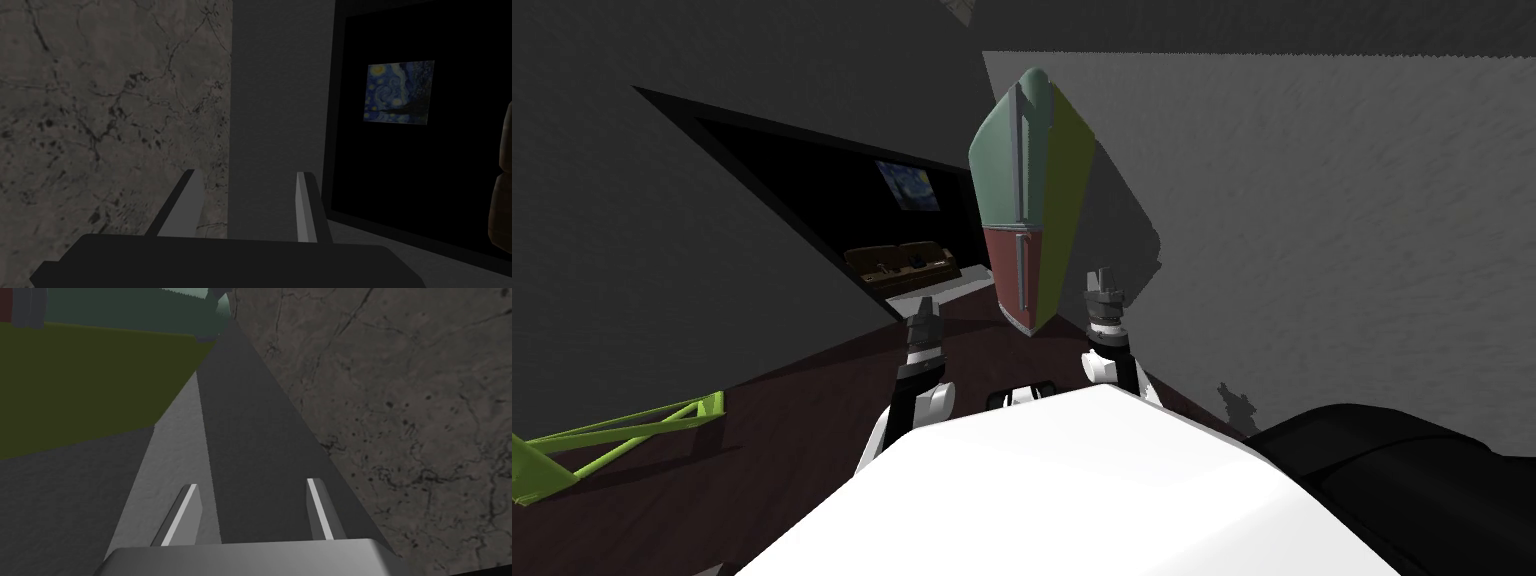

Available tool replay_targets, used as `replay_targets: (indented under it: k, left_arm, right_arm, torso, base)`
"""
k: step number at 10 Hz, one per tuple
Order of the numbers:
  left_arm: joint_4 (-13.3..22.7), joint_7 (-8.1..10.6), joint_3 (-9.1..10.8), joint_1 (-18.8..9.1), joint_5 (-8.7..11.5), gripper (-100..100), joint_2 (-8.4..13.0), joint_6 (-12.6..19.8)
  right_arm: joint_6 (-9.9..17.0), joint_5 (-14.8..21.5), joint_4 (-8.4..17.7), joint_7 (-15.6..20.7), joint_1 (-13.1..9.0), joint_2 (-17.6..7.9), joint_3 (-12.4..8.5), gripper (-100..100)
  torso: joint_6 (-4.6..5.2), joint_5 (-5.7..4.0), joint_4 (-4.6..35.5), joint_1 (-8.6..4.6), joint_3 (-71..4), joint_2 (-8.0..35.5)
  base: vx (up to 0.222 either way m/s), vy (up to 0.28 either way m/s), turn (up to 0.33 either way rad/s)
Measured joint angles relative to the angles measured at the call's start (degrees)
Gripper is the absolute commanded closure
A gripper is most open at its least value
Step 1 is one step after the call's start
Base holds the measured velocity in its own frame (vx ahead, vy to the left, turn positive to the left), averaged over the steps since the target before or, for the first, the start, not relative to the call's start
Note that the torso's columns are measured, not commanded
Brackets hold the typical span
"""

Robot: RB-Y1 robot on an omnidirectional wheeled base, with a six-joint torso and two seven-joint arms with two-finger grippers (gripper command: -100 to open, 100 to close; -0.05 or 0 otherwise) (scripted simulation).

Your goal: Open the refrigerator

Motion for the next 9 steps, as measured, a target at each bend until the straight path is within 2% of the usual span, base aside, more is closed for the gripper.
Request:
replay_targets:
  k: [1,2,4,7,9]
  left_arm:
    - [0.0,0.0,0.0,0.0,0.0,0,0.0,0.0]
    - [0.0,0.0,0.0,0.0,0.0,0,0.0,0.0]
    - [0.0,0.0,0.0,0.0,0.0,0,0.0,0.0]
    - [0.0,0.0,0.0,0.0,0.0,0,0.0,0.0]
    - [0.0,0.0,0.0,0.0,0.0,0,0.0,0.0]
  right_arm:
    - [0.0,0.0,0.0,0.0,0.0,0.0,0.0,0]
    - [0.0,0.0,0.0,0.0,0.0,0.0,0.0,-100]
    - [1.1,0.4,0.8,1.2,-1.5,-2.0,-0.5,-100]
    - [4.0,1.8,2.8,5.0,-5.1,-5.1,-1.8,-100]
    - [6.1,2.9,3.8,7.4,-7.8,-5.8,-2.2,-100]
  torso:
    - [0.0,0.0,4.2,0.0,-8.5,4.2]
    - [0.0,0.0,8.5,0.0,-16.9,8.5]
    - [0.0,0.0,10.9,-0.01,-22.0,10.9]
    - [0.0,0.0,11.1,0.0,-22.3,11.1]
    - [-0.01,0.0,11.2,0.01,-22.3,11.2]
  base:
    - [0.0,0.0,0.0]
    - [0.012,-0.001,0.01]
    - [0.018,-0.004,0.023]
    - [0.028,-0.008,0.025]
    - [0.028,-0.007,0.035]
